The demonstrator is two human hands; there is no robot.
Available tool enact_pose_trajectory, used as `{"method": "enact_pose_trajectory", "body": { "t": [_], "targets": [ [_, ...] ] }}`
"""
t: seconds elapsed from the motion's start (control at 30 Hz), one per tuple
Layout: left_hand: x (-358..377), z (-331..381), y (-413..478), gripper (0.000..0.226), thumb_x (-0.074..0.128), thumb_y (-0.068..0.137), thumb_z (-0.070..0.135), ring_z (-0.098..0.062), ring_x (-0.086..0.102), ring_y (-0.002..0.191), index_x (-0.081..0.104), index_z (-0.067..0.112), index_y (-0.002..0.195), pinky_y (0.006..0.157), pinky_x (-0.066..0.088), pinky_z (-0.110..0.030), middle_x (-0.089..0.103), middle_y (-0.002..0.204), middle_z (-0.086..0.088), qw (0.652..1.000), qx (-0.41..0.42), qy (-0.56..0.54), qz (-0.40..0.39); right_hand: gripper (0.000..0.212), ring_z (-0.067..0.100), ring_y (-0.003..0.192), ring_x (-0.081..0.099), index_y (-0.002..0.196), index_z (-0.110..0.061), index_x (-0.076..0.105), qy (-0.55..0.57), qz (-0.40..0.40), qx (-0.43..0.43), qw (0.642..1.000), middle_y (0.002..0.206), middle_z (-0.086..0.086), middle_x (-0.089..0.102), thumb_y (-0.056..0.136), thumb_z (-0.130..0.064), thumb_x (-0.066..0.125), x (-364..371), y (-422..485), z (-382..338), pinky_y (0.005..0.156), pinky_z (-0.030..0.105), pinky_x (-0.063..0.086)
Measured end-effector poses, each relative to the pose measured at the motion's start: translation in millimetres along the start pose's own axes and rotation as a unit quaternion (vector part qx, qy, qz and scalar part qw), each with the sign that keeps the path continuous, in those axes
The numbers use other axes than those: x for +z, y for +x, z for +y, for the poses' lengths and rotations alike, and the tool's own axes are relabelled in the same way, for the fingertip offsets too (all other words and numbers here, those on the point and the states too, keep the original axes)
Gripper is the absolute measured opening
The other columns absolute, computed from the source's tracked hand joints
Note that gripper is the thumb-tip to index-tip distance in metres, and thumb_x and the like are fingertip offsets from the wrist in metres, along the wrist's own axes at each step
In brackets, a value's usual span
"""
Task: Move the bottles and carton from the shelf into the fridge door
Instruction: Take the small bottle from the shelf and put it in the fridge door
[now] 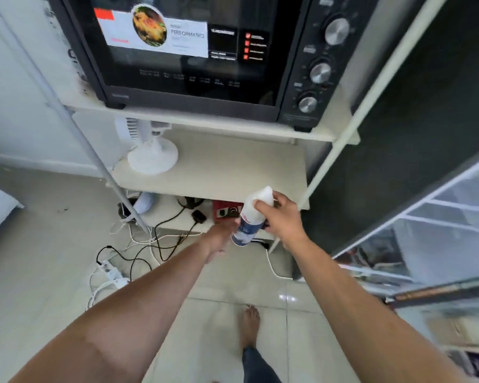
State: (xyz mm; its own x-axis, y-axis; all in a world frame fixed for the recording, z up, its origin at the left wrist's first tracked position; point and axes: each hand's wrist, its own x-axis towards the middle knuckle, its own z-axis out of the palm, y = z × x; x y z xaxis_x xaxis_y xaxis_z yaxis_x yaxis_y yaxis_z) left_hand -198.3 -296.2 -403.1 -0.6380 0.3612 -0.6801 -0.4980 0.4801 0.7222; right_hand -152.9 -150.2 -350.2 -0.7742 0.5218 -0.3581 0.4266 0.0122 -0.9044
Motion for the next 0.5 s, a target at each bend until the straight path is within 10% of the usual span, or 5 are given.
{"method": "enact_pose_trajectory", "body": {
  "t": [0.5],
  "targets": [
    [288.2, -18.0, -32.5, 0.052, 0.036, 0.094, 0.06, -0.023, 0.051, 0.12, 0.049, 0.031, 0.135, 0.095, 0.041, -0.041, 0.056, 0.135, 0.005, 0.947, -0.011, 0.226, -0.23, 0.069, 0.02, 0.096, 0.065, 0.123, -0.026, 0.058, 0.045, 0.252, 0.108, 0.961, 0.108, -0.004, 0.066, 0.059, -0.047, 0.072, -259.3, -129.2, 130.1, 0.086, 0.047, 0.057]
  ]
}}
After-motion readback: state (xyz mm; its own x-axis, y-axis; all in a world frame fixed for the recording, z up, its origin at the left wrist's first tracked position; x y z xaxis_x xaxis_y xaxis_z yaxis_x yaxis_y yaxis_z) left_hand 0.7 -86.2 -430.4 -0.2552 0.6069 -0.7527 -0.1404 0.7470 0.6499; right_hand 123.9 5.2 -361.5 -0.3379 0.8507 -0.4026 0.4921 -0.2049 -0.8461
